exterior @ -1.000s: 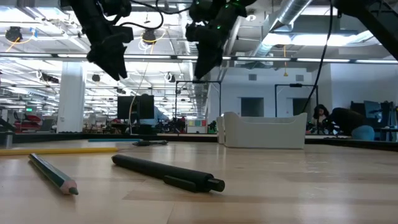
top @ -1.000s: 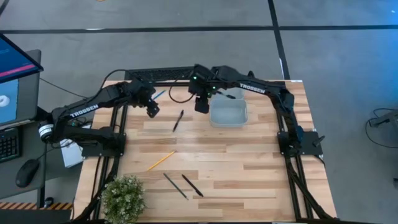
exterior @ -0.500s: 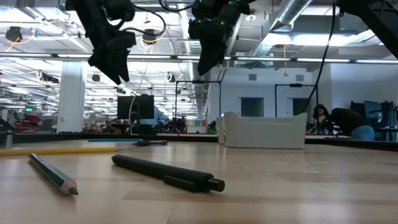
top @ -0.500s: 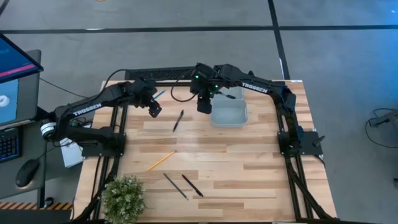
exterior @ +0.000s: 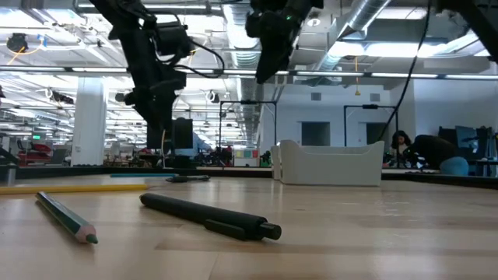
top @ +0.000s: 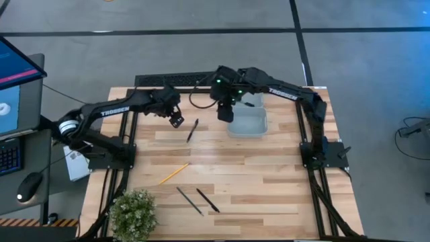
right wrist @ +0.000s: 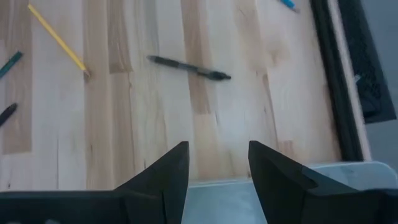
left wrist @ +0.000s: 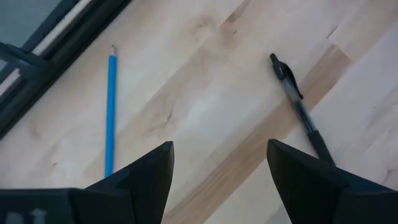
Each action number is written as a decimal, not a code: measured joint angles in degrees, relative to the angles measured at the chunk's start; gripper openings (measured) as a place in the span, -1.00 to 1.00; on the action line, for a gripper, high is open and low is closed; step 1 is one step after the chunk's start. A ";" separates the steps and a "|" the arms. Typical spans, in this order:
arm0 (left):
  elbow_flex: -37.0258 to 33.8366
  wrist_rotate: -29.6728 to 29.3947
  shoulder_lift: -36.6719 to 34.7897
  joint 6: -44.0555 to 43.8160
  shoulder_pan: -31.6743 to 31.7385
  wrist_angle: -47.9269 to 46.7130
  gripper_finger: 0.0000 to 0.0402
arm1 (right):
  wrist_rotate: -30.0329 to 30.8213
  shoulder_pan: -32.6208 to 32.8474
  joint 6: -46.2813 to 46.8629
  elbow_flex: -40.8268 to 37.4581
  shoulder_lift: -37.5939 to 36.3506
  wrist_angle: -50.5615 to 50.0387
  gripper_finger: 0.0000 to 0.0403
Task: Sort pens & pencils
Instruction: Put the top black pen into the top bin
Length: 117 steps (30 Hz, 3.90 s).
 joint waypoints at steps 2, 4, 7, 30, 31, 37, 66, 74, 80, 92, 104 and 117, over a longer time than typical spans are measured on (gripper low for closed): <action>0.00 0.27 0.77 -0.29 -0.16 0.89 0.24 | -0.01 -0.36 0.72 -3.83 -2.88 1.55 -0.06; 0.01 1.97 1.36 -0.57 -0.16 1.83 0.24 | -0.06 -0.64 2.00 -8.39 -5.98 4.64 -0.06; 0.02 4.65 1.44 -3.15 -0.37 3.97 0.24 | -0.05 -0.61 4.19 -15.73 -11.28 9.67 -0.06; 7.62 -0.21 18.13 -13.03 -9.72 3.56 0.24 | 1.53 -0.05 12.48 -31.89 -22.52 21.37 -0.06; 8.55 -0.11 19.17 -13.26 -9.95 3.10 0.24 | 1.51 -0.05 12.84 -31.89 -22.52 21.35 -0.06; 11.77 0.01 23.03 -13.91 -11.47 1.17 0.24 | 1.53 -0.09 12.90 -31.87 -22.50 20.97 -0.06; 8.88 2.69 27.60 -24.61 -14.13 1.44 0.24 | 1.51 0.32 12.44 -31.80 -22.43 21.04 -0.06; 9.23 3.99 29.68 -23.58 -14.46 0.91 0.24 | 1.51 0.32 12.44 -31.80 -22.41 21.29 -0.06; 10.38 4.63 30.08 -22.92 -14.46 -0.69 0.18 | 1.51 0.34 12.44 -31.80 -22.41 21.32 -0.06; 10.36 6.85 30.15 -22.07 -14.46 -1.01 -0.43 | 1.50 0.41 10.91 -31.80 -22.41 21.30 -0.06; 10.29 7.03 30.15 -21.79 -14.38 -0.98 -0.80 | 1.49 0.43 10.84 -31.80 -22.41 21.30 -0.06; 10.19 7.56 29.69 -17.25 -14.10 -0.33 -0.81 | 1.49 0.43 10.89 -31.80 -22.41 21.26 -0.06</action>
